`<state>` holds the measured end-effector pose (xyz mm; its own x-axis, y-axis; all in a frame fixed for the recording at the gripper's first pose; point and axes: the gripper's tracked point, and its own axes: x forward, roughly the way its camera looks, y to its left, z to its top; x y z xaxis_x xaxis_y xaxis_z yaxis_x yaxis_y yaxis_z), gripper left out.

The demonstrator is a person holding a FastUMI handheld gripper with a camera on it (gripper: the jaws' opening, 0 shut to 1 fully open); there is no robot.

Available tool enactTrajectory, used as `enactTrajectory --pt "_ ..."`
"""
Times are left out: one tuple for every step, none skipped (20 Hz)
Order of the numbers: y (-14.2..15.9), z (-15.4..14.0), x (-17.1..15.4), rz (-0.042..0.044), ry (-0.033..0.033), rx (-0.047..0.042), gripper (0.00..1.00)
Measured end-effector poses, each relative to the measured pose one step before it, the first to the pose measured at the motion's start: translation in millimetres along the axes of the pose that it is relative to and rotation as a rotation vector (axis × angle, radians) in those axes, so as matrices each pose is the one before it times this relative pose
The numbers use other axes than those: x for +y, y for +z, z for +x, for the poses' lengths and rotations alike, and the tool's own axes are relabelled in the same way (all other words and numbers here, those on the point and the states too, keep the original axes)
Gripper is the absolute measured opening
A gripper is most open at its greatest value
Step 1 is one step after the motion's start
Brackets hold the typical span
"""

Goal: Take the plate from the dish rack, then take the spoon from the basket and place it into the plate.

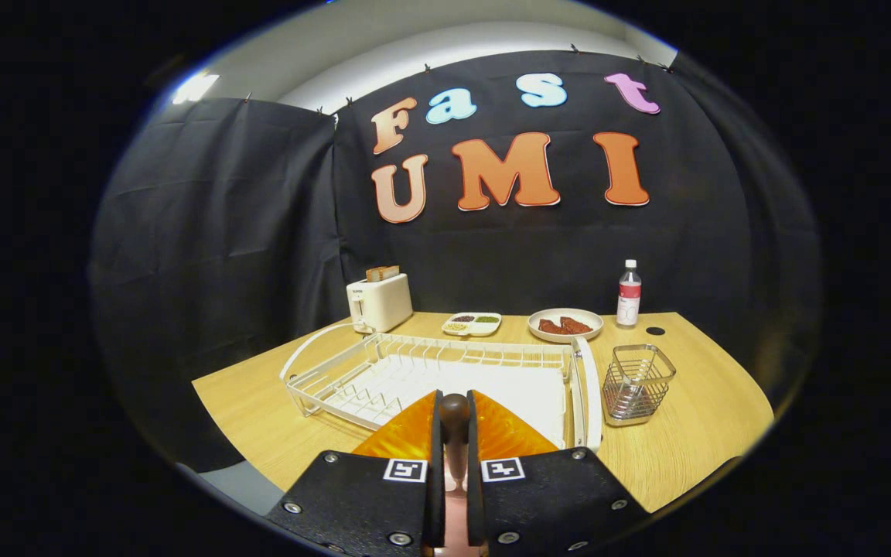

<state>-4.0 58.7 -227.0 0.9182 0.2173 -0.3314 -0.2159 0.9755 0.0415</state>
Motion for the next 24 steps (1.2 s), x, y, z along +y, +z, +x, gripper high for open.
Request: enactTrajectory --pt "2.67 -2.28 -0.79 0.00829 0.00459 -0.00603 0.11" --pt "-2.08 -4.30 -2.56 -0.00142 -0.00117 -0.00026 0.11" --pt "-0.08 -3.07 -1.28 -0.00287 0.00869 -0.00341 0.11" --pt "-1.16 -3.01 0.14 0.00128 0.00888 -0.00311 0.11" --pt "-1.63 -4.02 -0.27 0.00226 0.00905 -0.00353 0.11" --pt "-0.98 -3.93 -0.33 -0.00222 0.00627 -0.00128 0.11" --pt "-1.88 -3.73 -0.36 -0.00466 0.00845 -0.00140 0.11" --pt "-3.28 -4.98 -0.02 -0.00584 0.01042 -0.00264 0.11" --pt "-1.82 -4.15 -0.30 -0.00436 0.00735 -0.00462 0.11" --pt "-2.96 -6.60 -0.58 0.00288 0.00321 -0.00104 0.11" --pt "-5.82 -3.41 -1.98 0.00404 0.00002 0.00509 0.11" --pt "-8.10 -3.20 -3.40 0.00708 -0.00350 0.01260 0.11" --pt "-9.77 -0.77 -2.12 0.00672 -0.00358 0.02204 0.11" --pt "-8.57 -2.24 -0.52 0.00281 -0.00493 0.02243 0.11" --pt "-5.60 -0.15 -0.30 -0.00115 -0.00049 0.01627 0.12" --pt "-3.50 -0.10 0.59 -0.00694 -0.00137 0.00920 0.12" --pt "-3.15 1.68 0.34 -0.00856 -0.00138 0.00898 0.12" --pt "-5.61 0.84 3.68 -0.01196 -0.00080 0.01745 0.13" --pt "-5.18 1.67 0.43 -0.00974 -0.00542 0.01911 0.15" --pt "-3.16 0.77 0.98 -0.01019 0.00245 0.01301 0.16" --pt "0.48 0.50 3.72 -0.00576 0.00303 0.00050 0.18" --pt "5.35 -1.10 3.72 -0.00114 0.00567 -0.00997 0.20" --pt "2.25 1.69 3.73 -0.00187 0.00718 -0.01538 0.26" --pt "6.40 0.44 -0.41 -0.00274 -0.00033 -0.01424 0.29"
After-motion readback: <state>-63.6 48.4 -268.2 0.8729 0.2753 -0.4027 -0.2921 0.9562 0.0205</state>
